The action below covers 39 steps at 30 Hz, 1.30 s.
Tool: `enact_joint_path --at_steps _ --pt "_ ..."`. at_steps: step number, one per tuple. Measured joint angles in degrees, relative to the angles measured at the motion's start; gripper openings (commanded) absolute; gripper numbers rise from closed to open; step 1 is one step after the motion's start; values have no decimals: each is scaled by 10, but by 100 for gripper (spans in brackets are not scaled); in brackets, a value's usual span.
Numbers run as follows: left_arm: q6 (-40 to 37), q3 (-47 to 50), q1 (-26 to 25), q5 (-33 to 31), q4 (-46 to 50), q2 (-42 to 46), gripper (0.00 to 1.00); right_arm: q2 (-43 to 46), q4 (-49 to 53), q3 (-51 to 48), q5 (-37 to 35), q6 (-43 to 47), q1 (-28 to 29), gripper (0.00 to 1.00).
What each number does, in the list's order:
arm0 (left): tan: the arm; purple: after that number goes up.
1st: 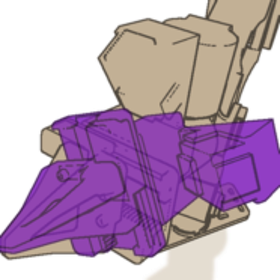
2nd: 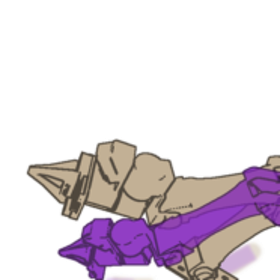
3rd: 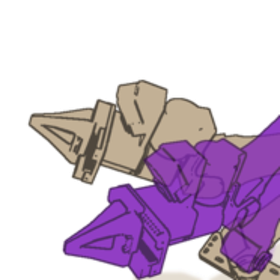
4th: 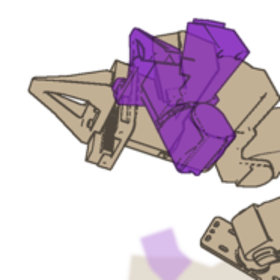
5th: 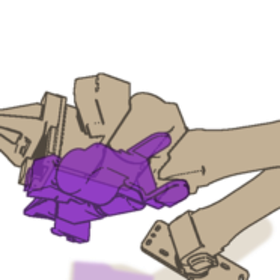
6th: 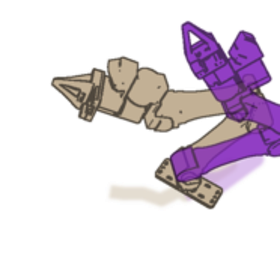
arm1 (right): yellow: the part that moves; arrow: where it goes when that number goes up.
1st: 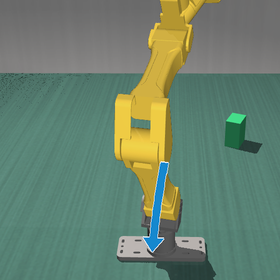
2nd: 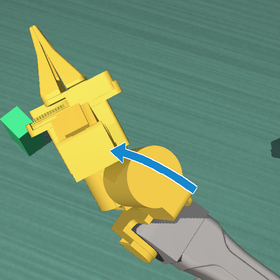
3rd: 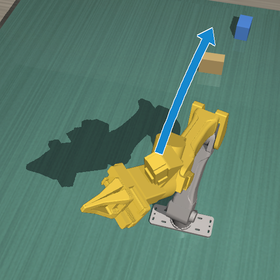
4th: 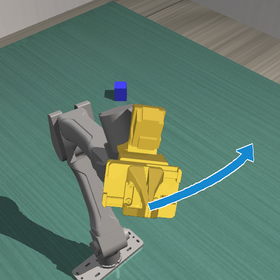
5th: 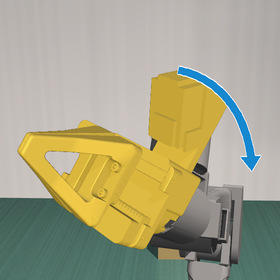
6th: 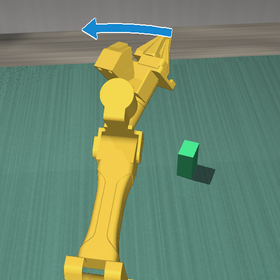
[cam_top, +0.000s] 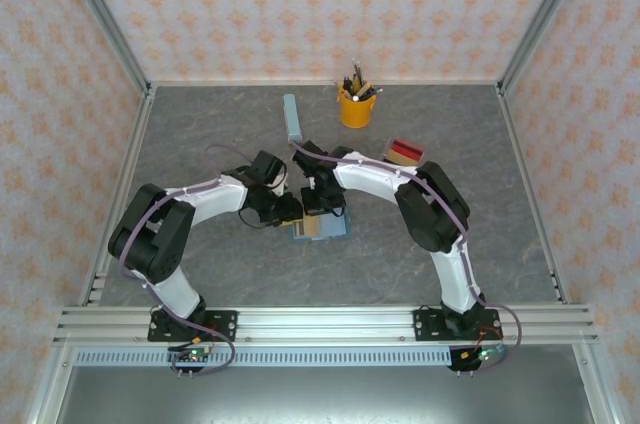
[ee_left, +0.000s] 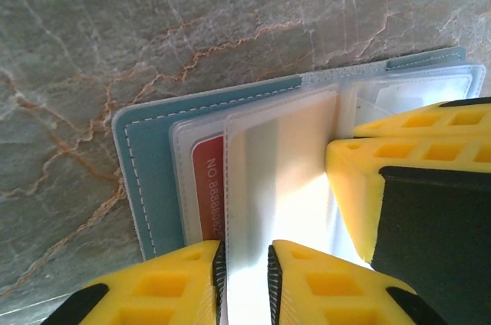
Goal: Take the credit cards out of the card holder
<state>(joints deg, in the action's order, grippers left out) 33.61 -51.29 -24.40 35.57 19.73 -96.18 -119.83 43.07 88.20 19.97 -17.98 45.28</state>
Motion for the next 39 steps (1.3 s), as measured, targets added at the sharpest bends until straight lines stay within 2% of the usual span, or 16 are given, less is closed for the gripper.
enact_joint_path --at_steps 6,13,18,24,28,34,39 --pt "7 0 0 1 -2 0 26 1 -2 -3 0 0 0 4" --pt "17 1 0 11 -15 -7 11 7 -11 -12 1 -1 0 5" --pt "13 0 0 10 -13 -5 2 37 -38 -54 2 -15 -2 16" --pt "-3 -3 -2 -26 22 12 0 101 -47 -98 -11 -40 -2 26" --pt "-7 -7 -2 -35 36 18 2 148 -56 -120 -40 -57 -2 31" --pt "-6 -9 -2 -22 34 19 19 193 -73 -157 -74 -82 -2 36" --pt "11 -8 -2 23 7 19 31 223 -100 -194 -89 -104 -2 41"
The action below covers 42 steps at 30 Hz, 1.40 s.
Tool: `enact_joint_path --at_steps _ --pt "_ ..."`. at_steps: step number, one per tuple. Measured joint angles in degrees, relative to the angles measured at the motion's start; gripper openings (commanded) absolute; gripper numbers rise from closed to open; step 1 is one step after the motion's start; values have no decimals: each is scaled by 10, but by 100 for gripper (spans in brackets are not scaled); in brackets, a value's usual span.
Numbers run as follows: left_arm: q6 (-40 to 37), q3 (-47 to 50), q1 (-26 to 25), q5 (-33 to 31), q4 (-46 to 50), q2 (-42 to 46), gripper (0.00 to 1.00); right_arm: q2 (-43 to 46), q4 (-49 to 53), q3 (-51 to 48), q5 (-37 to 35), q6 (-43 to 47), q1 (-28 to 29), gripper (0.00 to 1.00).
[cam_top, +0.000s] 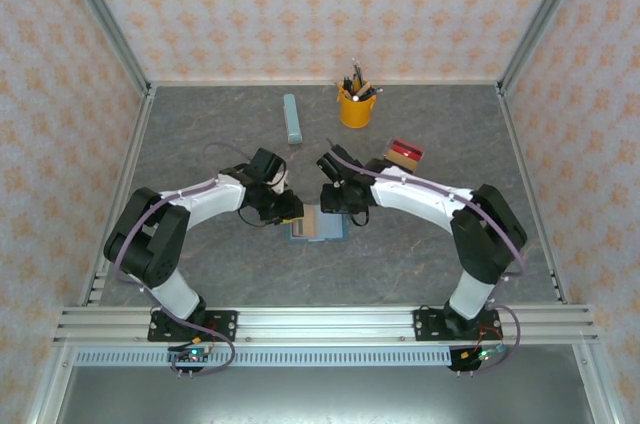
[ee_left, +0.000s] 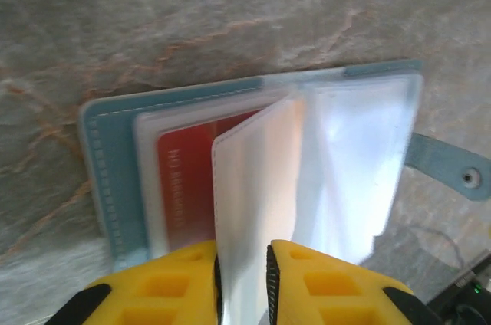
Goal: Take the credit cards out of the card holder
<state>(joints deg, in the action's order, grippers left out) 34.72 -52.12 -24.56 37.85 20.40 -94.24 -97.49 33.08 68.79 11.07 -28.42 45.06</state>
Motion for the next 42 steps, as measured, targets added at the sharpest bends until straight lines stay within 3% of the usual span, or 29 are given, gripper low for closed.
enact_joint_path --at_steps 9,17,24,28,37,42 --pt "50 2 -13 68 -76 14 42 87 -67 -66 -31 -41 0 50" --pt "89 -1 -63 78 -120 16 47 174 -120 -138 -74 -69 -9 54" --pt "87 -18 -68 75 -118 -7 48 201 -139 -164 -86 -73 -14 56" --pt "83 -19 -60 67 -110 -8 46 204 -146 -169 -84 -66 -14 53" --pt "90 -21 -54 67 -125 -52 29 199 -147 -168 -68 -61 -14 45" --pt "87 -34 -59 63 -120 -92 25 184 -135 -165 -64 -67 -14 41"
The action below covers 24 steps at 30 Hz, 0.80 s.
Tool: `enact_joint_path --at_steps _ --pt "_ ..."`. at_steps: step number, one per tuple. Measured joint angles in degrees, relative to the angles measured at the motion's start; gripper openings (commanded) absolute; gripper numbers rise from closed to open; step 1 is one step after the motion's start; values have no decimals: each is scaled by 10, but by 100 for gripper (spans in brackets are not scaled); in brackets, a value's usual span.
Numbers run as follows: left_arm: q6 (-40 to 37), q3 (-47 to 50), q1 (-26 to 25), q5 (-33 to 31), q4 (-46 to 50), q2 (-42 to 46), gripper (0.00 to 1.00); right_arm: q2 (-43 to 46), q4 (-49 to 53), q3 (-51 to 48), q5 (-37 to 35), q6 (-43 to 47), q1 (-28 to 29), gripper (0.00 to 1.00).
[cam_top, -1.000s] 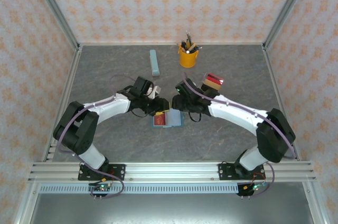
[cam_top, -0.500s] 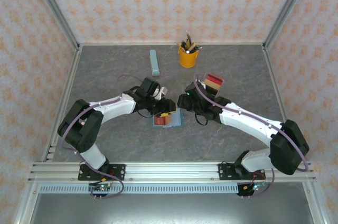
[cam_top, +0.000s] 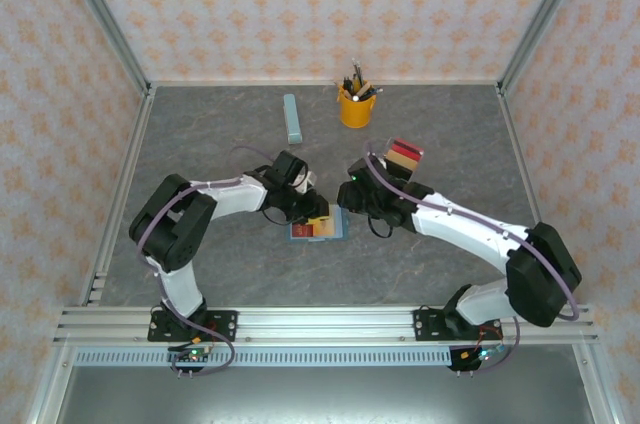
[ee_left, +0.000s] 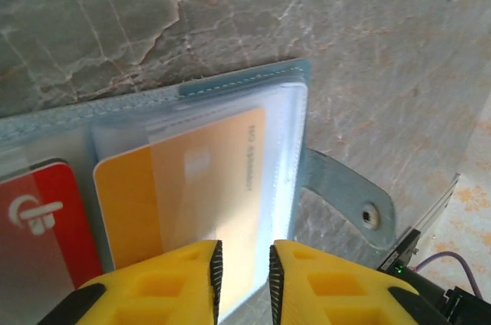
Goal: Take the credit cards out of the card holder
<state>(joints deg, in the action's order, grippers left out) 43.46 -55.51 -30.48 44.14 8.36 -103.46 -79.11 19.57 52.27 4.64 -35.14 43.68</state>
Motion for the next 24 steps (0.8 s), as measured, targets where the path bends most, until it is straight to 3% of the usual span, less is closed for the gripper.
enact_joint_path --at_steps 6,10,17,24 --pt "-5 -2 -3 -14 17 13 25 -15 22 11 10 -9 1 30" --pt "-7 17 2 -38 25 81 29 -43 41 38 19 -10 9 23" --pt "2 99 40 -76 32 203 39 -116 74 102 35 -11 36 20" --pt "2 114 47 -80 42 213 36 -209 96 161 50 -8 35 16"
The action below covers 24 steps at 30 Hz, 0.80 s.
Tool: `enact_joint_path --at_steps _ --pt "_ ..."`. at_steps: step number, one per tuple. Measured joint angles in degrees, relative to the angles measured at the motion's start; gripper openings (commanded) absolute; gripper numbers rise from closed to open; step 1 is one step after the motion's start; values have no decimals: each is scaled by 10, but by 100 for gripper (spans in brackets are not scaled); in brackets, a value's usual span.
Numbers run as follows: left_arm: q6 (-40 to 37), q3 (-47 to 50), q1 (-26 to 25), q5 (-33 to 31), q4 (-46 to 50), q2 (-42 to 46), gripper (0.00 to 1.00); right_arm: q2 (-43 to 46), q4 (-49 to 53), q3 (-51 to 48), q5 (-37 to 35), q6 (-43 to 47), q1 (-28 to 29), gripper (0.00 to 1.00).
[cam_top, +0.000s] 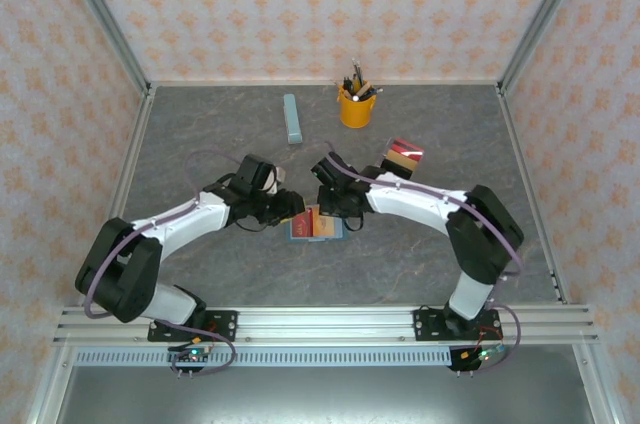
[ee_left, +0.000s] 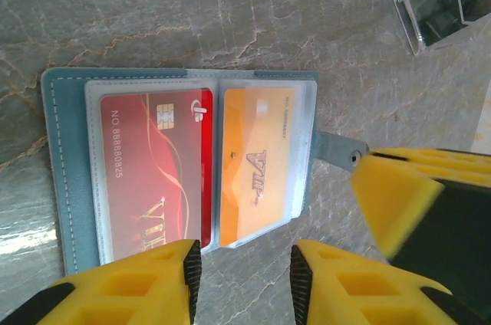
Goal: Take the credit cards out of the card holder
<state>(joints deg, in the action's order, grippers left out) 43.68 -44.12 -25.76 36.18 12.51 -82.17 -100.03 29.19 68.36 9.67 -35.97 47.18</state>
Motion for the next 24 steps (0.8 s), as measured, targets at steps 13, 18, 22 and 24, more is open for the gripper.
enact_joint_path --at_steps 13,18,22,24 --pt "0 -21 0 31 -40 -97 26 -65 23 10 24 19 -30 11" --pt "0 -35 0 43 -51 -120 26 -72 26 14 26 24 -30 10" --pt "0 -45 0 53 -55 -141 26 -74 27 16 26 26 -30 10" --pt "-1 -48 0 54 -56 -149 27 -74 27 16 26 26 -30 10"
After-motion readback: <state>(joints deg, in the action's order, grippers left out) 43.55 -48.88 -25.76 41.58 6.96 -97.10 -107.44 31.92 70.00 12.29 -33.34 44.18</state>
